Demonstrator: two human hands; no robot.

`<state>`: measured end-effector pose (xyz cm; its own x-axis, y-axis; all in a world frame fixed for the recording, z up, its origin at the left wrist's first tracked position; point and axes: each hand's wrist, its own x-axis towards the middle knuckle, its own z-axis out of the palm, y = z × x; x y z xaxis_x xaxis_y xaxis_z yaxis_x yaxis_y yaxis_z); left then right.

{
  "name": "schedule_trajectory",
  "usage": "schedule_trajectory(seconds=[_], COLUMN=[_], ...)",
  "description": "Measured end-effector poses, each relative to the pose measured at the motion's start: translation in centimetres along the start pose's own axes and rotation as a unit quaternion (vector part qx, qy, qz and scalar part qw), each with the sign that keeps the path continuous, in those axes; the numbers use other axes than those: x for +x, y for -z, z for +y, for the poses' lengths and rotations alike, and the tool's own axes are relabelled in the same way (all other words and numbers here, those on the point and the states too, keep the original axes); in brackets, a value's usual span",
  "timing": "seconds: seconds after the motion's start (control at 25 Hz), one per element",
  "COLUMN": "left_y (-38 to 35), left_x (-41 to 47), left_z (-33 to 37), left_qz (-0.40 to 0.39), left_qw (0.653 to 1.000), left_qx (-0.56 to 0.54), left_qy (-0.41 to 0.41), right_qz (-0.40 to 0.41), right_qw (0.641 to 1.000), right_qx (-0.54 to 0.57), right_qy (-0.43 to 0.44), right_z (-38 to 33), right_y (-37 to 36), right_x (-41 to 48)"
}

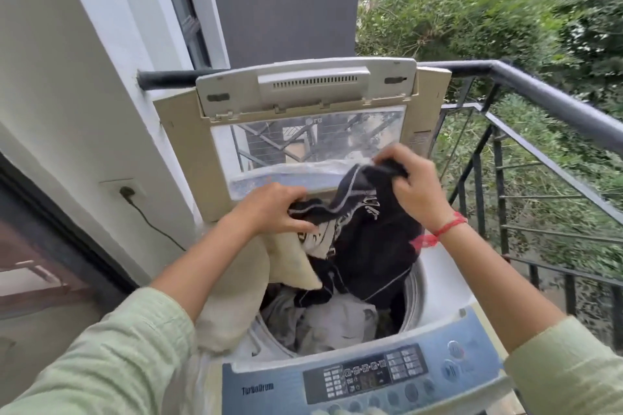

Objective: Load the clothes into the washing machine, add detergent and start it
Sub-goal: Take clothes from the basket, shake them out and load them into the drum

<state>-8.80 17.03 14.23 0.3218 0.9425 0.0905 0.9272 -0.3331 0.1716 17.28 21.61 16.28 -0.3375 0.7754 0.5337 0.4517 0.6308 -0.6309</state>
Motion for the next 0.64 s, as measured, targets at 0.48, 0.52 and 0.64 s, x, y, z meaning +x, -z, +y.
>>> schedule_trajectory(seconds=[0.48,0.52,0.64], left_y=[3.4,4.0,5.6], left_x=[-4.2,-4.6,-6.1], left_z=[-1.5,-1.2,-1.4], left_qz=[0.21,0.22,0.222], left_qw=[0.962,0.959,0.961], left_qx=[-0.177,-0.18,-0.164], left_qy=[0.001,-0.003,-0.007], right_qz=[-0.339,-0.355,-0.366], right_qw=[0.92,0.915,0.919], right_qx=[0.097,0.102,0.066], right_qy=[-0.174,-0.163,-0.135], right_z=[-4.6,-6.2,-8.6], right_y=[-7.3,-8.9,-13.1], right_x=[-2.0,-2.3,-3.0])
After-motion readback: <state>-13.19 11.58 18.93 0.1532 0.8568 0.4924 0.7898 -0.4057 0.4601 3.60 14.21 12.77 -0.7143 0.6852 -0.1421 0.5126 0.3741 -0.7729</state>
